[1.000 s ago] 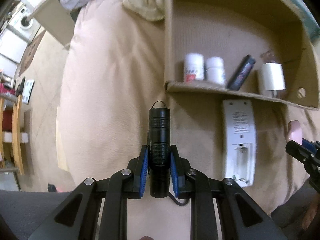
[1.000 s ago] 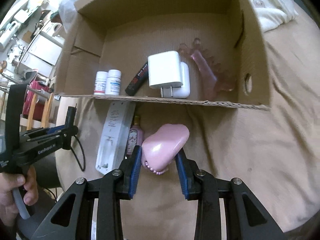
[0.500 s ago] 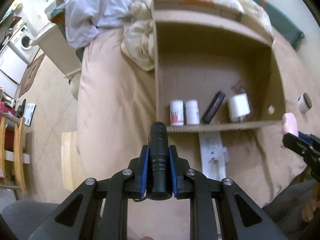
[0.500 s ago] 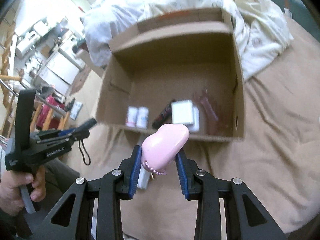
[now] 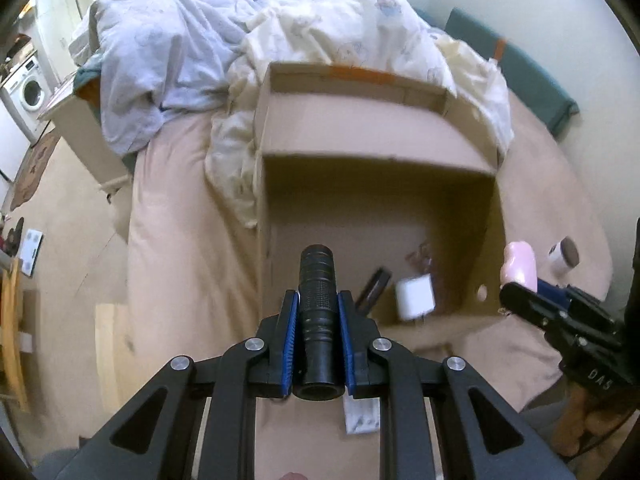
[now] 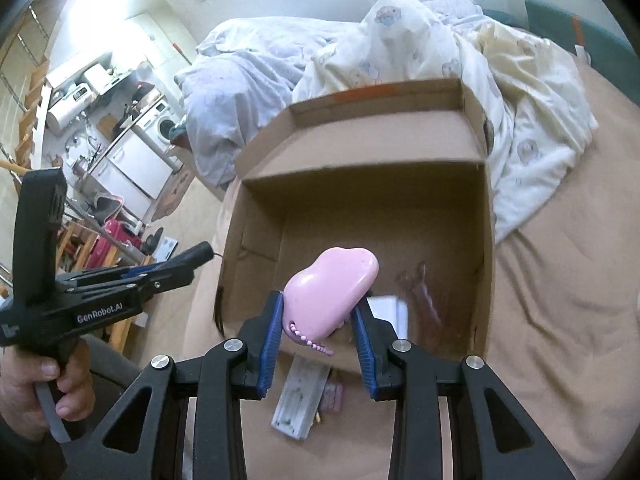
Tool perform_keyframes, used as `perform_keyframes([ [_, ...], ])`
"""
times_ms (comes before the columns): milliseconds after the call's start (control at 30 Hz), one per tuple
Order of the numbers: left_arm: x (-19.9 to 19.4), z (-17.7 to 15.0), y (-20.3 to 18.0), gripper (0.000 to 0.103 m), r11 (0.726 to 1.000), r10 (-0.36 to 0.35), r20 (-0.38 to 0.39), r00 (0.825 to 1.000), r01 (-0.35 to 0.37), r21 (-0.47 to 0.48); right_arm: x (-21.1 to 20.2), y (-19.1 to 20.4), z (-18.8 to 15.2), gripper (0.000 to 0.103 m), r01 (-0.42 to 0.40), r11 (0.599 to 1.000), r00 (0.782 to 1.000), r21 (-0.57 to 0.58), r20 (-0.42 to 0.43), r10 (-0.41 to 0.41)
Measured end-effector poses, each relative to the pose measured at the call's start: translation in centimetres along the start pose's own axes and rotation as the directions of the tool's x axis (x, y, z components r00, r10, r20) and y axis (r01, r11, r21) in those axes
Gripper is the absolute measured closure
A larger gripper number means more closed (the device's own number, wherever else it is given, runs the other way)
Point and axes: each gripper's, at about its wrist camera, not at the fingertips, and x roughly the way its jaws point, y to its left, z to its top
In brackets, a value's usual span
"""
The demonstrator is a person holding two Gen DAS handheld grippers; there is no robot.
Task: Organize rigid objects
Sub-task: 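Lower the flashlight into the box while the right places the pink case beside the plug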
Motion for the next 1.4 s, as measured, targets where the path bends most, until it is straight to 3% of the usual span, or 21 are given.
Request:
perform_keyframes([
  [333,-0.2,4.5,-0.8,0.086,0.999,-0.019,0.105,0.994,0.024,-0.045,2.2,-2.7,2.4,0.067,0.027,0.999,1.0,0.037,-0.001,-0.027],
  [433,1.1,4.4,-1.4,0.086,1.0,0.026,0.129,0.991,-0.025,-0.009,3.7,-3.5,2.0,0.067,0.041,0.998,0.999,0.052,-0.029,-0.04],
  [833,10.4,1.3,-1.6,0.086,0.994,0.101,-0.017,0.995,-0.1,0.047,7.3,-4.0,1.2,0.067,0.096,0.993,0.987,0.069,-0.136,-0.086],
  [933,11.3,1.0,-1.6,0.086,0.995,0.091,-0.046,0.995,-0.089,0.04,8.2,-4.1,0.7,0.067,0.11,0.992,0.981,0.06,-0.168,-0.098],
  [1100,12.0,0.4,-2.4,0.086,0.985,0.139,-0.037,0.99,-0.134,0.107,9.5,-4.9,0.1,0.067,0.138,0.988,0.967,0.067,-0.225,-0.12],
  [1400,13.3,-0.4,-2.5,0.086,0.977,0.171,-0.079,0.982,-0.159,0.14,10.3,-5.1,0.0,0.067,0.164,0.985,0.956,0.063,-0.255,-0.143],
])
